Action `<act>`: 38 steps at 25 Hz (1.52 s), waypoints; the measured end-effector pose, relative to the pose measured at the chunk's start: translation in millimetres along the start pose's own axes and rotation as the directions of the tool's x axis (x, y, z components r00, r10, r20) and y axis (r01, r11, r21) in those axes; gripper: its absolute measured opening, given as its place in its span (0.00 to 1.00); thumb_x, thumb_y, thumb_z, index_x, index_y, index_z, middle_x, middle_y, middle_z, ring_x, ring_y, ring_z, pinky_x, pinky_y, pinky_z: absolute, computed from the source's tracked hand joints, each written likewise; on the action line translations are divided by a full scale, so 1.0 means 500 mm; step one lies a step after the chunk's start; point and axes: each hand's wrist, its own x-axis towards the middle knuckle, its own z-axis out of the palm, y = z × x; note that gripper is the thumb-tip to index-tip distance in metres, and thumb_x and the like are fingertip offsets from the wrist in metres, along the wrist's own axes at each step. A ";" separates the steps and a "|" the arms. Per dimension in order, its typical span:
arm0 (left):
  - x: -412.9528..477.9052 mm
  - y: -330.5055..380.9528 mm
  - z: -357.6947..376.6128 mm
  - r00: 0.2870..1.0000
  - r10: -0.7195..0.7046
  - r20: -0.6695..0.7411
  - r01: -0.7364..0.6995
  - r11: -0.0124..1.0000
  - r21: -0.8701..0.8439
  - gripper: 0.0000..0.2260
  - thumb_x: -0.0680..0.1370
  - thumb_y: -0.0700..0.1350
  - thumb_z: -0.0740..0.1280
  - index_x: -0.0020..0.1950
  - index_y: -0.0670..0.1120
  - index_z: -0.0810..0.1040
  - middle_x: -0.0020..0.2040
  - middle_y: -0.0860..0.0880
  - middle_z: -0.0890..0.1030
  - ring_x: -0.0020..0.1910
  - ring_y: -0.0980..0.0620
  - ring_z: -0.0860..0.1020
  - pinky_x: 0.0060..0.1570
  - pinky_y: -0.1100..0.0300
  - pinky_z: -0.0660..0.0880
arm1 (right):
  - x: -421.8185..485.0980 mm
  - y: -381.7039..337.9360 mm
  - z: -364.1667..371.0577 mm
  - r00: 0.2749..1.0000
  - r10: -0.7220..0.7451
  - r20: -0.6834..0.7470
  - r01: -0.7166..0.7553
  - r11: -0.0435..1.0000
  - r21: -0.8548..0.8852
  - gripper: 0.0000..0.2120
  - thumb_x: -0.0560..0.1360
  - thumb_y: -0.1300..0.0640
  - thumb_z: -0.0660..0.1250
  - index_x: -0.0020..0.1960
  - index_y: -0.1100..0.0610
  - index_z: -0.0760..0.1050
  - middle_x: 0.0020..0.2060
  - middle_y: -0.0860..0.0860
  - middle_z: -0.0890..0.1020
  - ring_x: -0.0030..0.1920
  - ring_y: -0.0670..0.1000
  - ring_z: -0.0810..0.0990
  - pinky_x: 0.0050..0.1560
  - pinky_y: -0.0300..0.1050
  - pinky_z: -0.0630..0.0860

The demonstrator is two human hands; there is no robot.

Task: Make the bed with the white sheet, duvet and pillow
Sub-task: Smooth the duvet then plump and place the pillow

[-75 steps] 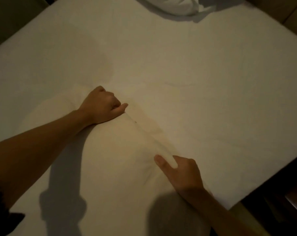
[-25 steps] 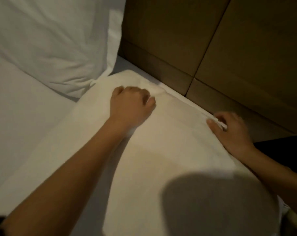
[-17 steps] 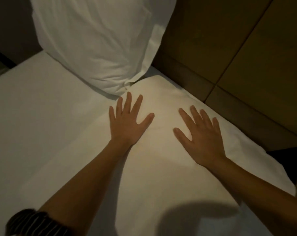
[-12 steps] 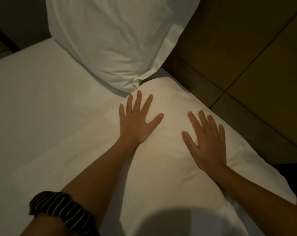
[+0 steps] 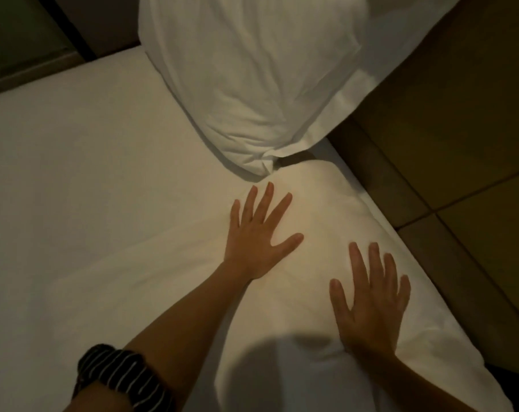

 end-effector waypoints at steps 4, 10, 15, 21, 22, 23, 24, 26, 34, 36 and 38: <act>0.001 -0.004 0.004 1.000 0.006 -0.009 -0.006 1.000 -0.009 0.32 0.73 0.73 0.39 0.74 0.64 0.36 0.75 0.57 0.34 0.75 0.51 0.34 0.72 0.44 0.35 | 0.004 -0.004 -0.001 1.000 0.011 0.022 -0.011 1.000 -0.026 0.32 0.76 0.34 0.41 0.74 0.48 0.58 0.74 0.56 0.62 0.72 0.61 0.59 0.68 0.68 0.55; 0.004 -0.007 0.006 1.000 0.009 -0.019 -0.010 1.000 -0.020 0.32 0.73 0.73 0.39 0.73 0.64 0.35 0.75 0.57 0.33 0.74 0.52 0.32 0.72 0.44 0.35 | 0.012 -0.005 0.000 0.999 0.018 0.031 -0.017 1.000 -0.021 0.34 0.76 0.32 0.40 0.73 0.50 0.59 0.73 0.58 0.64 0.71 0.63 0.61 0.66 0.70 0.57; 0.003 -0.004 -0.007 1.000 0.013 0.008 -0.013 0.999 -0.040 0.32 0.71 0.73 0.36 0.73 0.64 0.35 0.75 0.57 0.33 0.75 0.51 0.33 0.72 0.44 0.35 | 0.009 -0.009 -0.006 1.000 0.012 0.002 -0.012 1.000 -0.001 0.33 0.76 0.33 0.40 0.74 0.50 0.58 0.73 0.59 0.64 0.71 0.62 0.59 0.67 0.69 0.56; 0.003 -0.006 -0.005 1.000 0.014 -0.009 -0.015 0.999 -0.052 0.32 0.71 0.73 0.37 0.73 0.64 0.36 0.76 0.56 0.35 0.75 0.51 0.35 0.72 0.46 0.34 | 0.007 -0.006 -0.008 1.000 -0.001 -0.030 0.000 1.000 -0.013 0.33 0.76 0.33 0.39 0.74 0.49 0.57 0.73 0.58 0.63 0.72 0.62 0.59 0.67 0.68 0.55; 0.003 -0.006 -0.007 1.000 0.017 -0.008 -0.018 0.999 -0.051 0.32 0.71 0.73 0.37 0.73 0.64 0.36 0.76 0.56 0.35 0.75 0.51 0.34 0.72 0.46 0.33 | 0.007 -0.008 -0.011 1.000 -0.003 -0.028 0.003 1.000 -0.019 0.33 0.76 0.32 0.39 0.74 0.49 0.57 0.73 0.58 0.63 0.72 0.62 0.59 0.67 0.68 0.55; 0.004 -0.007 -0.008 1.000 0.019 -0.009 -0.020 0.999 -0.049 0.32 0.71 0.73 0.37 0.73 0.64 0.36 0.76 0.56 0.35 0.75 0.51 0.34 0.72 0.46 0.34 | 0.009 -0.009 -0.013 1.000 -0.006 -0.024 0.005 1.000 -0.027 0.33 0.76 0.32 0.39 0.74 0.49 0.57 0.74 0.58 0.62 0.72 0.62 0.59 0.68 0.67 0.55; 0.003 -0.007 -0.008 1.000 0.020 -0.007 -0.020 0.999 -0.047 0.32 0.71 0.73 0.37 0.73 0.64 0.36 0.76 0.56 0.35 0.75 0.51 0.34 0.72 0.45 0.34 | 0.009 -0.007 -0.013 1.000 -0.005 -0.014 0.004 1.000 -0.030 0.33 0.76 0.32 0.39 0.75 0.48 0.56 0.74 0.57 0.62 0.72 0.62 0.58 0.68 0.67 0.54; 0.005 -0.009 -0.006 1.000 0.022 -0.004 -0.022 0.999 -0.039 0.33 0.71 0.73 0.36 0.73 0.64 0.36 0.75 0.57 0.34 0.75 0.51 0.34 0.72 0.45 0.35 | 0.009 -0.008 -0.016 1.000 0.006 0.021 -0.005 1.000 -0.006 0.33 0.76 0.32 0.39 0.75 0.47 0.56 0.74 0.56 0.61 0.73 0.61 0.57 0.69 0.66 0.53; 0.043 -0.009 -0.053 0.969 -0.079 -0.233 0.049 0.990 -0.133 0.32 0.74 0.69 0.52 0.75 0.57 0.59 0.76 0.53 0.58 0.72 0.49 0.58 0.67 0.50 0.56 | 0.088 -0.061 -0.074 0.998 0.003 0.056 -0.017 0.967 0.255 0.34 0.72 0.33 0.55 0.74 0.46 0.59 0.71 0.51 0.66 0.71 0.54 0.63 0.69 0.57 0.59; 0.097 -0.010 -0.083 0.912 -0.316 -0.262 0.234 0.924 -0.302 0.36 0.73 0.67 0.62 0.75 0.52 0.58 0.74 0.50 0.62 0.69 0.47 0.62 0.63 0.51 0.61 | 0.179 -0.122 -0.081 0.996 0.003 0.086 -0.048 0.848 0.528 0.40 0.70 0.36 0.66 0.76 0.45 0.51 0.74 0.48 0.61 0.72 0.51 0.61 0.70 0.55 0.61; 0.165 -0.019 -0.110 0.827 -0.547 -0.126 0.441 0.773 -0.456 0.45 0.69 0.66 0.69 0.77 0.47 0.52 0.74 0.46 0.60 0.70 0.44 0.63 0.63 0.49 0.64 | 0.295 -0.179 -0.083 0.978 0.081 0.190 -0.197 0.637 0.745 0.49 0.69 0.44 0.74 0.77 0.47 0.44 0.76 0.48 0.55 0.74 0.51 0.58 0.72 0.51 0.60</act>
